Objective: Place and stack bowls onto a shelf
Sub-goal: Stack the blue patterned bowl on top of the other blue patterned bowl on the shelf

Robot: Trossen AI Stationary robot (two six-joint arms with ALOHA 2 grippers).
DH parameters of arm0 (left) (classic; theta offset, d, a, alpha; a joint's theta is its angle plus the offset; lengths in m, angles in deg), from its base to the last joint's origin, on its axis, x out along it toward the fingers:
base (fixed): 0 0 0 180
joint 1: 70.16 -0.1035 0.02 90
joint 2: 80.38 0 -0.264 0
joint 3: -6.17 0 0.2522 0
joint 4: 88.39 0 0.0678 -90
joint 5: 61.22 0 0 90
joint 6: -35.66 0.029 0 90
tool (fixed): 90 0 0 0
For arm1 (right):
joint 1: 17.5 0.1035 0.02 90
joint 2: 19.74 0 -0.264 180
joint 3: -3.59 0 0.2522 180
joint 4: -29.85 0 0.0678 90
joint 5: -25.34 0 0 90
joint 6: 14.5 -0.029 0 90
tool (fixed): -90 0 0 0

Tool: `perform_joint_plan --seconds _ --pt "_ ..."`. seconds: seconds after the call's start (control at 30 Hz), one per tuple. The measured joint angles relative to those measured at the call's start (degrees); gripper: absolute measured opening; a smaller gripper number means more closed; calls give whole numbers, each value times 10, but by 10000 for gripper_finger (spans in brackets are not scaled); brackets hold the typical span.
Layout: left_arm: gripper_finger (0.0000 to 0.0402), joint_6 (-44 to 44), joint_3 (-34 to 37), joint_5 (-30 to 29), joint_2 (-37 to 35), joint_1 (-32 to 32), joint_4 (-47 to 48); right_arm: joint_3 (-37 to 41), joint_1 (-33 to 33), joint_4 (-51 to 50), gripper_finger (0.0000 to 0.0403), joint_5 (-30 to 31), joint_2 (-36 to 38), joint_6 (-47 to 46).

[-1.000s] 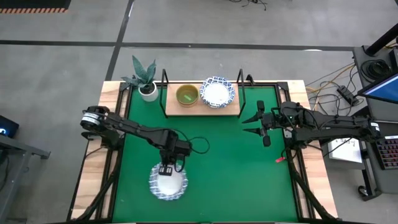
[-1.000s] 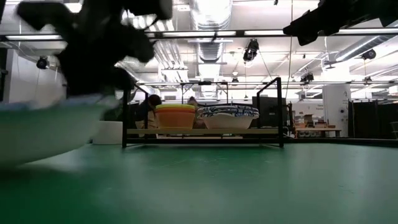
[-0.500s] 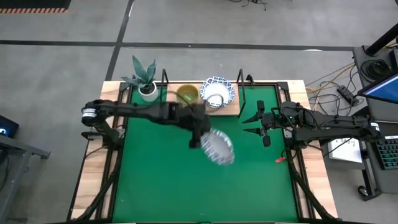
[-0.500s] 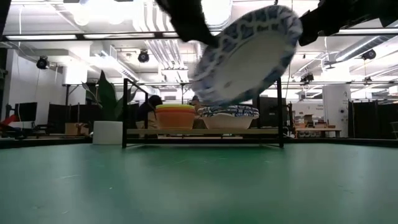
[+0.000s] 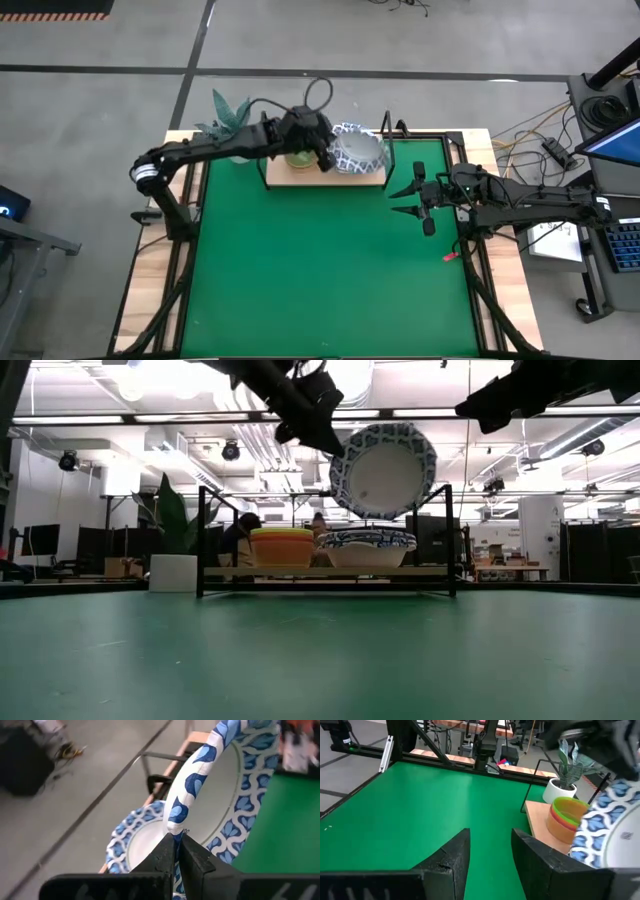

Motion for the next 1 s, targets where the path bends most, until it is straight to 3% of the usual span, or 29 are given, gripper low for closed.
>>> perform_joint_plan --seconds 0.27,0.77,0.9,1.0 --pt "10 -102 0 0 0 -50 17 0 0 0 132 0 0 1" --pt "112 -103 0 12 0 -51 19 0 0 0 132 0 0 1" --pt "125 -102 0 49 0 -51 36 0 0 0 132 0 0 1" --pt "127 -90 0 43 0 -50 59 0 0 0 132 0 0 1"
